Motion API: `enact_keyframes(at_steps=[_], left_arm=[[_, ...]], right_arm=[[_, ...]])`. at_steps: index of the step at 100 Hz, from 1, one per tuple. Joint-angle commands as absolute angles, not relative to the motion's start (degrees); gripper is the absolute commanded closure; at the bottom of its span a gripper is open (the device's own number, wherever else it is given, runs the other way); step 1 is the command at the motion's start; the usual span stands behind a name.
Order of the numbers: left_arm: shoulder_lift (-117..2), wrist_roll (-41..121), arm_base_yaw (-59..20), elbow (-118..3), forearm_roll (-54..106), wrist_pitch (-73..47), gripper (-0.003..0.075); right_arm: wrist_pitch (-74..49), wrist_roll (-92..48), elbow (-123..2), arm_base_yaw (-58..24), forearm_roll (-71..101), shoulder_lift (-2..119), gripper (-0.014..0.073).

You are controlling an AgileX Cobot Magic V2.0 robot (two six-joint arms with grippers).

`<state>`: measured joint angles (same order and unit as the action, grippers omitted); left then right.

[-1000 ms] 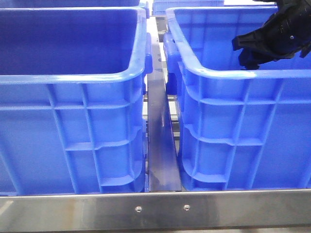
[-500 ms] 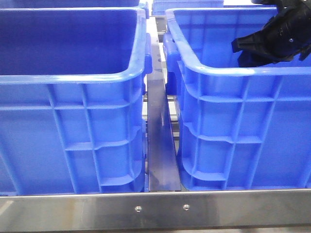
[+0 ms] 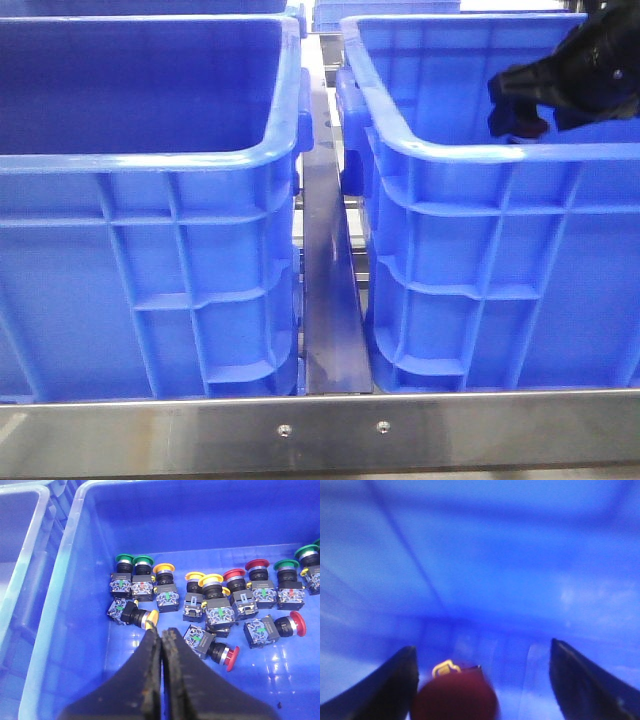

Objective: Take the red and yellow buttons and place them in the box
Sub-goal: 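Lower the red button into the bin and open the right gripper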

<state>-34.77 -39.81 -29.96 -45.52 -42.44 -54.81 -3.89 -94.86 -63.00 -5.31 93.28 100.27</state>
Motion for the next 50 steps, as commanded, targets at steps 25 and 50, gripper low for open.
enact_keyframes(at_steps=[25,50], left_arm=[[-34.8,-40.4,-29.9,-47.0,-44.6,-51.9,0.0739],[-34.8,-40.4,-29.9,-47.0,-44.4,-51.9,0.0739]], right_arm=[[-2.7,-95.4,-61.0,-5.0,94.9,86.8,0.0004],[3.0,-95.4,-51.3,-5.0,98.6,73.5,0.0006]])
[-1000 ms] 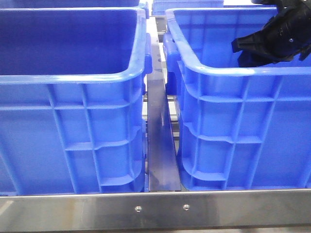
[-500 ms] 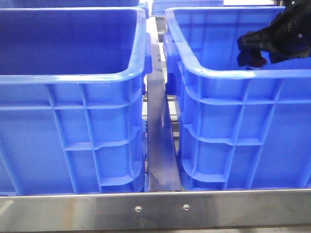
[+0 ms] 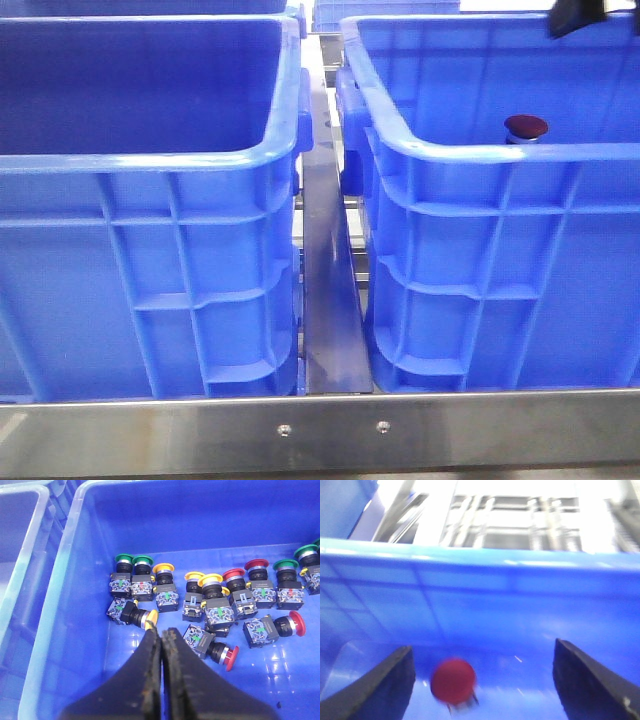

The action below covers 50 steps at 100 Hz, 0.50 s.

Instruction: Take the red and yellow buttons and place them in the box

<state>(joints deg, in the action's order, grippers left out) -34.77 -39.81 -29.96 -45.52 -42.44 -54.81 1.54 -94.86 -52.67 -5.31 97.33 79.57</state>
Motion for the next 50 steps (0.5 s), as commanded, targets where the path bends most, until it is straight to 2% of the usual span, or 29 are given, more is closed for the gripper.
enact_keyframes(at_steps=[1,33,43,50], left_arm=[[-34.8,-40.4,-29.9,-47.0,-44.4,-51.9,0.0739],[-34.8,-40.4,-29.9,-47.0,-44.4,-51.9,0.0739],[-34.8,-40.4,-29.9,-47.0,-44.3,-51.9,0.0739],[-34.8,-40.4,-29.9,-47.0,-44.3,-51.9,0.0739]], right_arm=[[3.1,-95.4,-50.7,-5.0,98.7,72.7,0.0006],[3.9,-95.4,-38.6,-5.0,98.7,53.7,0.0013],[3.7,-95.4,-35.9,-5.0,98.8,48.1,0.0069],[3.6,-95.4,-34.4,-5.0,99.3,45.2,0.0144]])
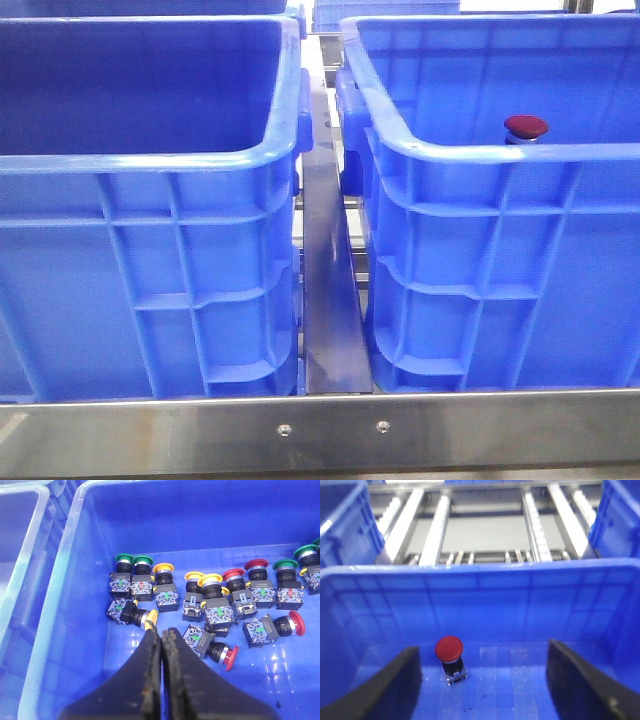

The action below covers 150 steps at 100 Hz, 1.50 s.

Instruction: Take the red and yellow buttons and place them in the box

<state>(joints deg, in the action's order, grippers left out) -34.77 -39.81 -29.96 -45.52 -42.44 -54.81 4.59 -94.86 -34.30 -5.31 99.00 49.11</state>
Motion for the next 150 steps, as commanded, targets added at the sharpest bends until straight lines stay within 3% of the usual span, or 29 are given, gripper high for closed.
enact_keyframes(at_steps=[1,31,42,52,63,74,83,128,150], left_arm=[[-34.8,-40.4,-29.9,-47.0,-44.3,-51.9,0.0739],[-34.8,-40.4,-29.9,-47.0,-44.3,-51.9,0.0738],[-34.8,-40.3,-29.9,-47.0,-43.4,-51.9,0.0731],[-34.8,-39.1,-29.9,-47.0,-41.8,-51.9,0.0644],[-35.1,-38.8,-29.9,-47.0,-41.1,-51.8,0.0460],[-36.2,-38.8,-29.9,-47.0,-41.1,-51.3,0.0180],[-37.9,-38.8,-29.9,-47.0,-40.8,-49.6,0.0080],[-61.2,-39.4,-29.6,-58.1,-33.3,-45.3,0.0080],[-70.8,-32.1,-21.7,-62.2,-21.6,-38.7,0.0080]], right_arm=[[3.5,-95.4,-34.3,-5.0,99.4,44.9,0.0162],[2.6,-95.4,-32.8,-5.0,102.2,38.4,0.0706],[2.2,-95.4,-32.8,-5.0,102.4,38.4,0.0697],[2.2,-95.4,-32.8,-5.0,103.1,38.4,0.0697],[2.1,-95.4,-32.8,-5.0,104.0,38.4,0.0697],[2.0,-95.4,-32.8,-5.0,104.3,38.4,0.0697],[2.0,-95.4,-32.8,-5.0,104.3,38.4,0.0697],[2.0,-95.4,-32.8,-5.0,104.4,38.4,0.0697],[2.0,-95.4,-32.8,-5.0,104.4,38.4,0.0697]])
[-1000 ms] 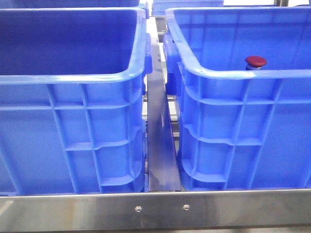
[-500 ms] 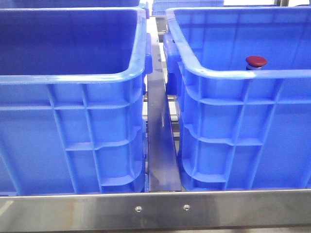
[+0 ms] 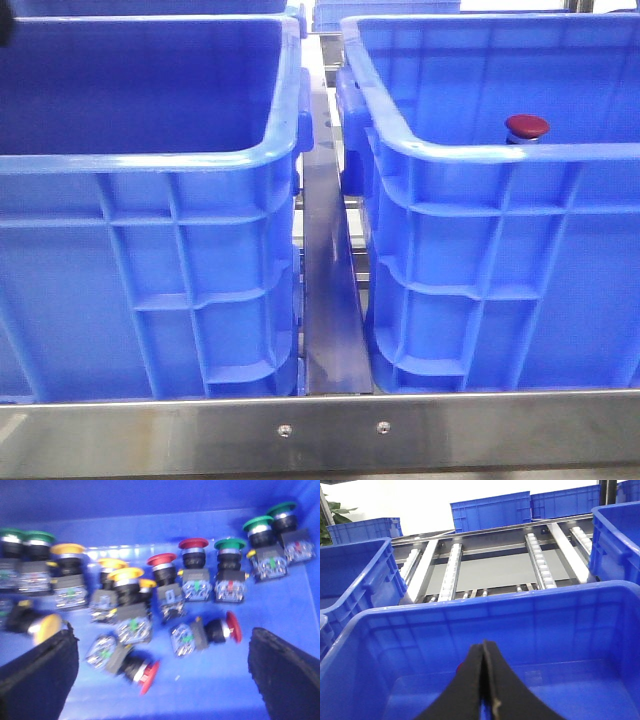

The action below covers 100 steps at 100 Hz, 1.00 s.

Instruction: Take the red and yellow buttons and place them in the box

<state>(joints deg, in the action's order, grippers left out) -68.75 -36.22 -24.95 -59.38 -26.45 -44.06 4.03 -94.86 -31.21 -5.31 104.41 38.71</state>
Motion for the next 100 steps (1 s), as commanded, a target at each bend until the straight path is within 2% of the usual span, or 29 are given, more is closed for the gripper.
enact_keyframes(at_steps=[1,30,100], left_arm=[[-71.2,-31.6,-21.4,-62.2,-21.1,-38.2,0.0080],[-78.3,-22.5,-12.1,-62.5,-16.1,-35.4,0.0080],[-91.0,-21.1,-11.6,-62.5,-16.1,-31.0,0.0081]], right_arm=[[2.0,-95.4,-32.8,-5.0,104.4,38.4,0.0697],[2.0,-95.4,-32.8,-5.0,104.4,38.4,0.0697],[2.0,-95.4,-32.8,-5.0,104.4,38.4,0.0697]])
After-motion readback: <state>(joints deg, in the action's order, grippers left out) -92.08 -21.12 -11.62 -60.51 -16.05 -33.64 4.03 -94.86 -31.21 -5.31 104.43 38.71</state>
